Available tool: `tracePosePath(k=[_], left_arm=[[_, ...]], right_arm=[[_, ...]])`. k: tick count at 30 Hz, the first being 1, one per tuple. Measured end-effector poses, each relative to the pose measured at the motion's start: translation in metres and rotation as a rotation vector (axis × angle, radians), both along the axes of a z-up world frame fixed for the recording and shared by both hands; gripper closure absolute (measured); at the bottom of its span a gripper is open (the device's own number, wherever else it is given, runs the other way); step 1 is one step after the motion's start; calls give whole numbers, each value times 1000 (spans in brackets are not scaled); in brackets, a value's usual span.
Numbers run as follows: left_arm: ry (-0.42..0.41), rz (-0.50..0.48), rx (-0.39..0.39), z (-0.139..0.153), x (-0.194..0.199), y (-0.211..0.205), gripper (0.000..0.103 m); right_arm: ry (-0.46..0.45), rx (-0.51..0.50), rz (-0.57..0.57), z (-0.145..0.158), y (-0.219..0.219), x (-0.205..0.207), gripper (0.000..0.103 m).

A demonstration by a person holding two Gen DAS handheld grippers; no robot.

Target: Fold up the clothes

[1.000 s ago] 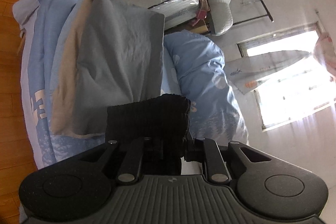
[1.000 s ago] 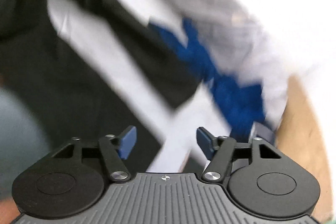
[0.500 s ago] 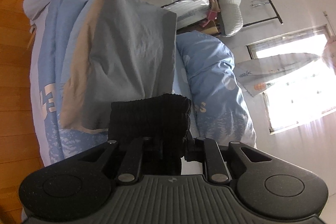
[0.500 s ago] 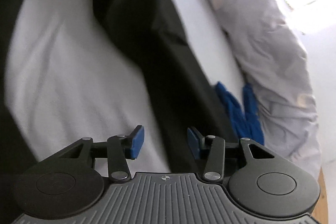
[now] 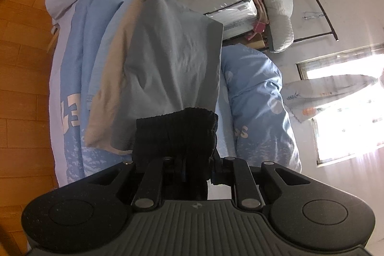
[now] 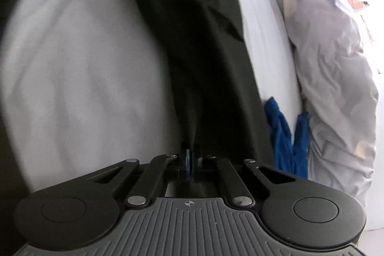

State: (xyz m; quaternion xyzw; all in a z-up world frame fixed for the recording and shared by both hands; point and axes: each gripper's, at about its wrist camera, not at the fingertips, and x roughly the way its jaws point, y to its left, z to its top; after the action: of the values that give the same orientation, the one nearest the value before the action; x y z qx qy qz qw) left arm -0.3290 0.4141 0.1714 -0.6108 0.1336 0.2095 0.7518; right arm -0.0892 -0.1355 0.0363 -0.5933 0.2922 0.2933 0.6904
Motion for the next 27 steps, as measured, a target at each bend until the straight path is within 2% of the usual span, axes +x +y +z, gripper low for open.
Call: tracePosePath(k=[5, 9, 11, 14, 16, 18, 21, 24, 27], left_arm=[[-21, -5, -1, 1, -1, 0, 83], [-18, -2, -14, -2, -1, 0, 83], [-16, -8, -12, -2, 0, 0, 83], [-18, -23, -8, 0, 0, 2, 83], [-23, -29, -10, 0, 0, 3, 83], [-31, -38, -12, 0, 0, 3, 83], [-46, -49, -18, -2, 2, 2, 83], [-58, -63, -19, -2, 5, 1, 83], [-52, -89, -8, 0, 9, -2, 83]], right_arm=[[-13, 16, -54, 34, -44, -28, 101], [34, 5, -83, 23, -60, -54, 97], [13, 42, -132, 29, -61, -61, 95], [-23, 169, -239, 57, -72, -79, 77], [-40, 230, -286, 78, -85, -103, 53], [-52, 271, -332, 98, -100, -128, 50], [-38, 254, -405, 112, -125, -163, 49], [3, 186, -477, 117, -143, -206, 49], [29, 102, -495, 121, -149, -234, 49]])
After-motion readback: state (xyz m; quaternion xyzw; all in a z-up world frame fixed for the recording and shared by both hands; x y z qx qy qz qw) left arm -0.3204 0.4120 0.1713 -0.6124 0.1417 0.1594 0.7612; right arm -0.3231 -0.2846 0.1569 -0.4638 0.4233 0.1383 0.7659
